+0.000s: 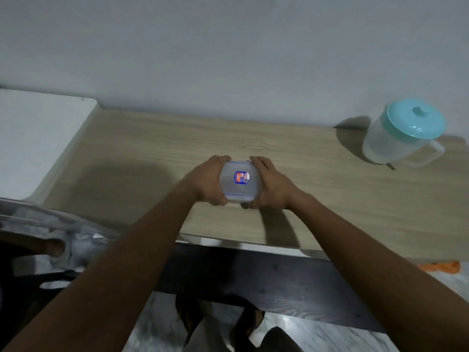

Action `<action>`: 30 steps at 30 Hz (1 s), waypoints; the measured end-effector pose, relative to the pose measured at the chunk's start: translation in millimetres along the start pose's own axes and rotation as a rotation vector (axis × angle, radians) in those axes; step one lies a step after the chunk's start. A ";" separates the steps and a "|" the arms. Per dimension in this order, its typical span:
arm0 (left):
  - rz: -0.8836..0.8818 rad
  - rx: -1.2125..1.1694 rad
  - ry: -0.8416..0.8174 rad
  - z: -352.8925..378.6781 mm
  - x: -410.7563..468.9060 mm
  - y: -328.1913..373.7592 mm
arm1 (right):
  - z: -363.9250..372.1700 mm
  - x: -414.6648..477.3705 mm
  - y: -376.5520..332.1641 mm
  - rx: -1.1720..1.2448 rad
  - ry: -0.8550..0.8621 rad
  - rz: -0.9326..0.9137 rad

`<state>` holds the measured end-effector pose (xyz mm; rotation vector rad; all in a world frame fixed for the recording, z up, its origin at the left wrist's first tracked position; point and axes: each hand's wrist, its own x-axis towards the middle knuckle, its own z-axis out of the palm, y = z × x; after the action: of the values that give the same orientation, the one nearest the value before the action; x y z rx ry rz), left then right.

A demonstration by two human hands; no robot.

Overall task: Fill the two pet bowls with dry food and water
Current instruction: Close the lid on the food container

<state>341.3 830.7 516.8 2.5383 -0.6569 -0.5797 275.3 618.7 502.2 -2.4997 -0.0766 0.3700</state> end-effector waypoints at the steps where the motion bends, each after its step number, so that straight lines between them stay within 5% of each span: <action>1: -0.039 -0.139 0.038 6.8 -4.8 -3.8 | 3.6 -3.0 0.3 0.138 0.015 0.044; 5: -0.147 -0.661 0.219 40.8 -37.7 -13.1 | 31.5 -10.5 9.9 0.739 0.359 0.419; 11: -0.146 -0.898 0.272 53.5 -74.9 10.6 | 54.0 -51.8 -8.9 0.795 0.500 0.440; 21: -0.259 -1.158 0.409 103.8 -202.3 -41.2 | 152.3 -159.0 -76.6 1.047 0.608 0.453; 30: -0.430 -1.186 0.216 170.7 -239.6 -90.9 | 233.1 -183.8 -64.4 1.324 0.493 0.759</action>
<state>96.8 976.0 398.7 1.5367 0.2987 -0.5697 35.5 776.5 403.1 -1.1392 0.9920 0.0189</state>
